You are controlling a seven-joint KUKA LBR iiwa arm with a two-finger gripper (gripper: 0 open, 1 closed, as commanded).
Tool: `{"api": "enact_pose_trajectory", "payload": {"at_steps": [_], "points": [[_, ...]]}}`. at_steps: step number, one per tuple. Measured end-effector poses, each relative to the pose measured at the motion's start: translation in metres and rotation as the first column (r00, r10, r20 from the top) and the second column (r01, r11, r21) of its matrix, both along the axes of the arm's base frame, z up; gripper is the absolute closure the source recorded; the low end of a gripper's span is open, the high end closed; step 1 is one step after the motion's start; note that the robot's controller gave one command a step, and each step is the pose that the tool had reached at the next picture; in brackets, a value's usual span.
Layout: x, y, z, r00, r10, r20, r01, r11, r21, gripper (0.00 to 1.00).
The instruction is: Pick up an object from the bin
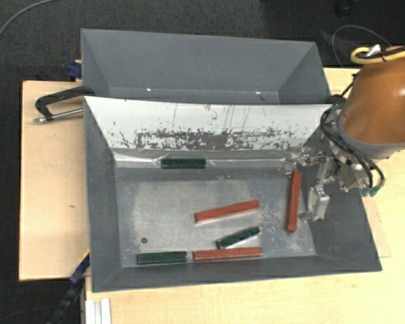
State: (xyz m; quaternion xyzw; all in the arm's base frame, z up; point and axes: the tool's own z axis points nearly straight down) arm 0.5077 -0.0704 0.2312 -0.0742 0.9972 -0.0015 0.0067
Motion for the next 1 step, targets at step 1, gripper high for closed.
{"api": "enact_pose_trajectory", "payload": {"at_steps": [1], "points": [[-0.0137, 0.0371, -0.1284, 0.995, 0.096, -0.02, -0.096, 0.995, 0.006, 0.0]]}}
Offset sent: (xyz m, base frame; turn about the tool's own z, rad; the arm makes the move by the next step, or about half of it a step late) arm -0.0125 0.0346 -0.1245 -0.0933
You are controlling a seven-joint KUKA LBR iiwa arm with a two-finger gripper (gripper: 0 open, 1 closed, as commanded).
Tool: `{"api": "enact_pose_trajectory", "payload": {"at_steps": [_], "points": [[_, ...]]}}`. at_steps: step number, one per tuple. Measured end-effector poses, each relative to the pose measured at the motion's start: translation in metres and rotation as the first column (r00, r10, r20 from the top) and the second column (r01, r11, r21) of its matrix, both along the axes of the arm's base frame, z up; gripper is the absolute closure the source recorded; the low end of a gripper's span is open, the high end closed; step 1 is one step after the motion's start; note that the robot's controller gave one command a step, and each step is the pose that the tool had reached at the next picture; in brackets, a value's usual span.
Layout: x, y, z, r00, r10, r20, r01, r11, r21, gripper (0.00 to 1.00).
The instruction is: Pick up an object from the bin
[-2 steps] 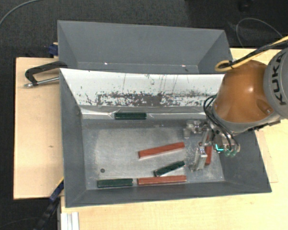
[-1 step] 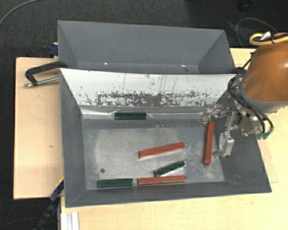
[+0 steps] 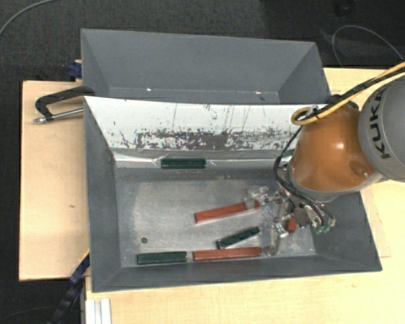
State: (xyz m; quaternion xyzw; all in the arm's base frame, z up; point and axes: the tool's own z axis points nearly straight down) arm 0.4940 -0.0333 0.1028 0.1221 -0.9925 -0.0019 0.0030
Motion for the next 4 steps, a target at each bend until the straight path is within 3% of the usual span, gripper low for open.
{"api": "enact_pose_trajectory", "payload": {"at_steps": [1, 2, 3, 4], "points": [[0.045, 0.068, -0.0323, 0.981, 0.192, 0.014, -0.192, 0.981, -0.001, 0.0], [0.045, 0.0661, -0.0295, 0.982, 0.189, 0.012, -0.189, 0.982, -0.002, 1.0], [0.0445, 0.066, -0.0314, 0.982, 0.189, 0.011, -0.189, 0.982, -0.002, 0.0], [0.0441, 0.0654, -0.0312, 0.982, 0.19, 0.008, -0.19, 0.982, -0.003, 1.0]]}}
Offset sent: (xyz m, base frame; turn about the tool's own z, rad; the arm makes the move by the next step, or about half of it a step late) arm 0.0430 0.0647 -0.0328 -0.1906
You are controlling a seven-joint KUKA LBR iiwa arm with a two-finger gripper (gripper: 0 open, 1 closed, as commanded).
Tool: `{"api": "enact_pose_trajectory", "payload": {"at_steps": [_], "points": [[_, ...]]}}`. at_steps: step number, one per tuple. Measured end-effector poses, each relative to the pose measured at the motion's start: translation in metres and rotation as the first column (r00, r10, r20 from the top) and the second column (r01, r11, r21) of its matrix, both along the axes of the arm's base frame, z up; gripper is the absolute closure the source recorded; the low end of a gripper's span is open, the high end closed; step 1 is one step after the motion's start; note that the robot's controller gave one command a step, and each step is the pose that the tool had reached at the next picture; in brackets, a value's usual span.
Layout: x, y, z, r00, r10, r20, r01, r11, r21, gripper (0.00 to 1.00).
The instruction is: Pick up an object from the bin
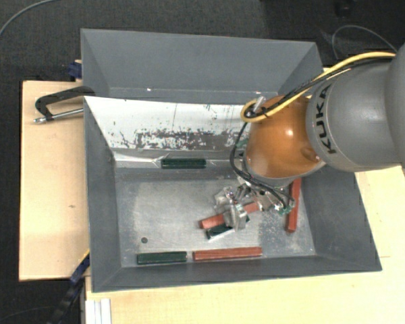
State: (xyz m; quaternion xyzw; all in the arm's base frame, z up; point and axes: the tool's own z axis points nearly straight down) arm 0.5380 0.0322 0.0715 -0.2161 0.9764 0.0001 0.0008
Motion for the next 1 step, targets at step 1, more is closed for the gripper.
{"api": "enact_pose_trajectory", "payload": {"at_steps": [1], "points": [[0.0096, 0.0179, 0.1569, 0.997, 0.07, 0.014, -0.07, 0.998, 0.001, 1.0]]}}
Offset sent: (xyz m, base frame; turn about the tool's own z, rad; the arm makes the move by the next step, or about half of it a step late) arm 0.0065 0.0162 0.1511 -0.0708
